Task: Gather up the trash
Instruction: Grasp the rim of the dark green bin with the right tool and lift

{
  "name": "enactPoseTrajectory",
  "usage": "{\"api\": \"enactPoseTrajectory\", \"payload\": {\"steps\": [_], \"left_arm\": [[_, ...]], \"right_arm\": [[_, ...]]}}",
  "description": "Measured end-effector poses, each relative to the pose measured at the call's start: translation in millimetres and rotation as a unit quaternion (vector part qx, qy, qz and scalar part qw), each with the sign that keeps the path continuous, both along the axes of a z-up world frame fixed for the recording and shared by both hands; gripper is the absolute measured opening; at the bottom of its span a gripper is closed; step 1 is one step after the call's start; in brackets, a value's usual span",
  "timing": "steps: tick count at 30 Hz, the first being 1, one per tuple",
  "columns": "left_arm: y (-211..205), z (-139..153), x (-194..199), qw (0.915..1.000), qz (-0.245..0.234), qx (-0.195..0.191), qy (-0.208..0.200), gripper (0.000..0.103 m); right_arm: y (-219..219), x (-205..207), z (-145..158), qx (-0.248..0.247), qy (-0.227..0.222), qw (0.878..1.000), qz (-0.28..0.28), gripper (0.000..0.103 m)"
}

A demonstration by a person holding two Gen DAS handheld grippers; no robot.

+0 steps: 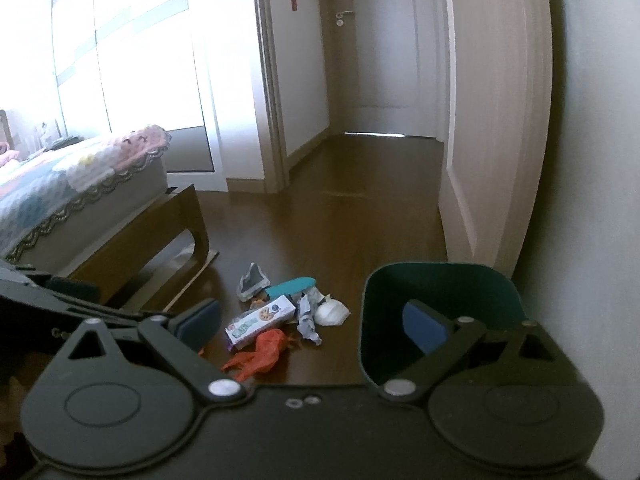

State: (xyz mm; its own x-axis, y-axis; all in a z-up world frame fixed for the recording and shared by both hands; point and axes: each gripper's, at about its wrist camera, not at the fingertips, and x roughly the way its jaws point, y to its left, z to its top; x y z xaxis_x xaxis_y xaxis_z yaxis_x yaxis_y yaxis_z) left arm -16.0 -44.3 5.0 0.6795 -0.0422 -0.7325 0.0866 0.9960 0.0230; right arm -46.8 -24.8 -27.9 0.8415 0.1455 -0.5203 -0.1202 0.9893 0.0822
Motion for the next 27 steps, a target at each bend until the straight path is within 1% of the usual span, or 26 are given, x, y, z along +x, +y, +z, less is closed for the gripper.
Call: {"api": "enactPoseTrajectory", "payload": {"steps": [6, 10, 12, 14, 17, 19, 22, 24, 27], "left_arm": [[-18.2, 20.3, 6.3, 0.9997, -0.015, 0.008, -0.019, 0.094], [-27.0, 38.7, 21.7, 0.9994, -0.027, 0.012, -0.019, 0.094], [-28.2, 48.9, 32.5, 0.9990, -0.034, 0.024, -0.017, 0.094], [-26.1, 57.9, 46.5, 0.9982, -0.051, 0.027, -0.012, 0.094], [-15.5, 64.3, 71.6, 0.9975, -0.062, 0.032, -0.010, 0.094], [-3.5, 60.7, 89.8, 0.9975, -0.066, 0.027, -0.004, 0.094], [17.8, 49.2, 115.3, 0.9974, -0.060, 0.040, 0.004, 0.094], [33.5, 40.1, 132.9, 0.9974, -0.052, 0.050, 0.010, 0.094], [57.9, 22.1, 159.6, 0.9975, -0.043, 0.053, 0.018, 0.094]], "right_arm": [[-24.0, -2.6, 12.7, 0.002, -0.008, 1.000, -0.008, 0.098], [-49.9, 2.7, 17.9, -0.010, -0.004, 1.000, -0.019, 0.098], [-66.3, 8.6, 18.8, -0.017, 0.003, 0.999, -0.034, 0.098], [-82.0, 16.4, 17.2, -0.024, 0.012, 0.998, -0.052, 0.098], [-99.3, 31.4, 9.9, -0.041, 0.039, 0.995, -0.081, 0.098], [-108.5, 44.6, 0.3, -0.043, 0.060, 0.994, -0.086, 0.098], [-116.3, 70.3, -19.1, -0.054, 0.099, 0.988, -0.104, 0.097], [-122.9, 90.1, -34.5, -0.061, 0.127, 0.983, -0.116, 0.097], [-129.5, 122.7, -61.5, -0.068, 0.170, 0.974, -0.135, 0.094]]}}
